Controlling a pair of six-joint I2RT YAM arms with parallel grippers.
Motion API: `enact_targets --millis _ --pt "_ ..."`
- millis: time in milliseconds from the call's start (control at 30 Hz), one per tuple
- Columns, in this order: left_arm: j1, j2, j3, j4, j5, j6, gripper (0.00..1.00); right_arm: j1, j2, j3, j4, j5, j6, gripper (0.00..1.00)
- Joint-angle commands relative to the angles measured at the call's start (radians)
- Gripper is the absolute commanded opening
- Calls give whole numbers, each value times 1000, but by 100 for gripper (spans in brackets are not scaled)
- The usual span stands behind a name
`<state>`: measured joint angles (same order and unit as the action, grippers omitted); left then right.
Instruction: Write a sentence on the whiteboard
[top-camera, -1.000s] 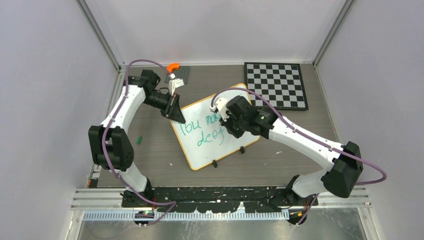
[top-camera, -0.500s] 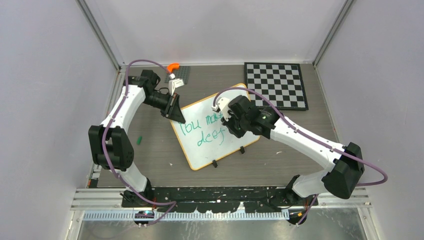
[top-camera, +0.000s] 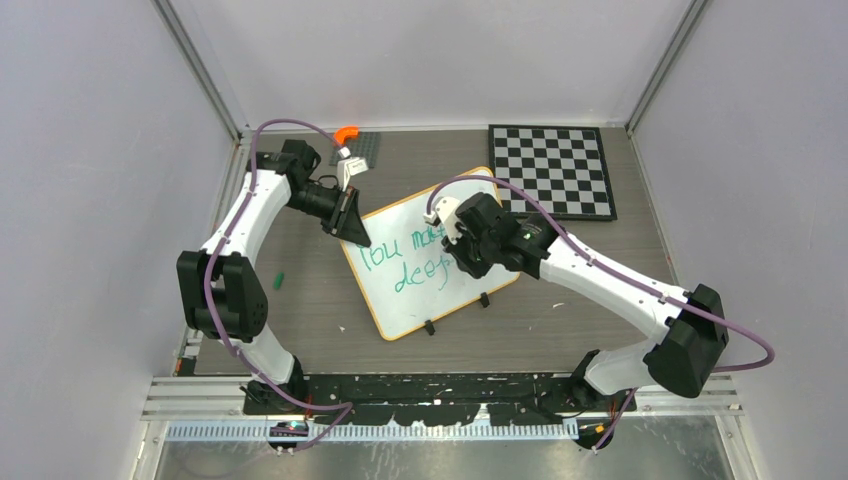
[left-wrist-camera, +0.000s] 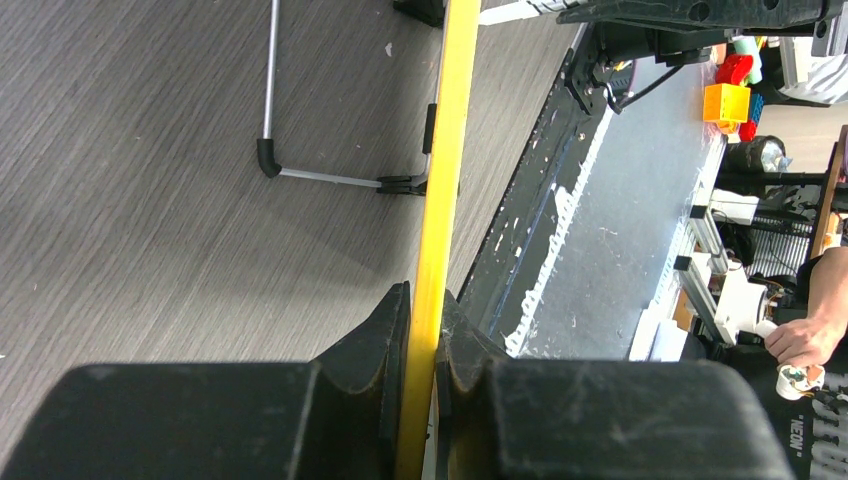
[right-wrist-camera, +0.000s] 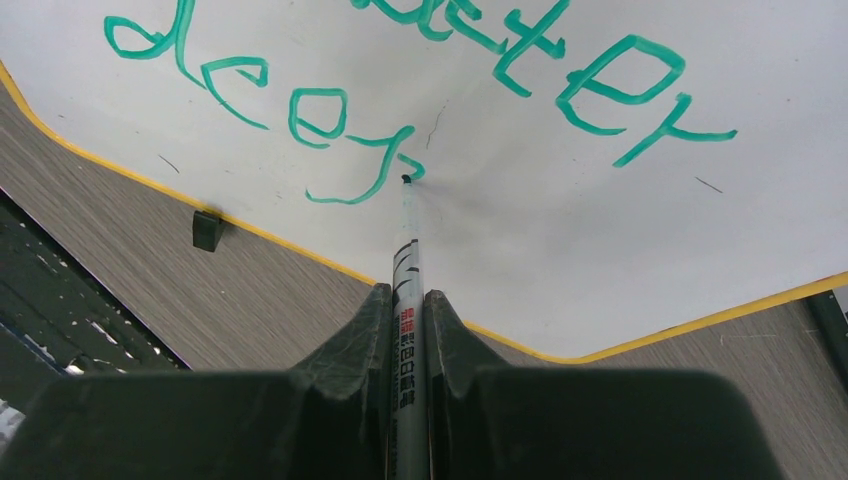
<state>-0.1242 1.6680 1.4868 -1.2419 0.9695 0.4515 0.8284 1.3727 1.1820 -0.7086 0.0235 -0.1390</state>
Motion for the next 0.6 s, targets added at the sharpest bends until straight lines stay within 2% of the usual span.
enact_targets --millis 0,300,567 --pt "-3 10 12 19 -49 -15 0 13 7 13 43 -10 19 0" --pt "-3 13 16 20 -44 -16 0 8 -29 29 21 -67 18 0" --pt "-6 14 18 20 -42 -13 0 -69 -95 57 -25 -86 13 0"
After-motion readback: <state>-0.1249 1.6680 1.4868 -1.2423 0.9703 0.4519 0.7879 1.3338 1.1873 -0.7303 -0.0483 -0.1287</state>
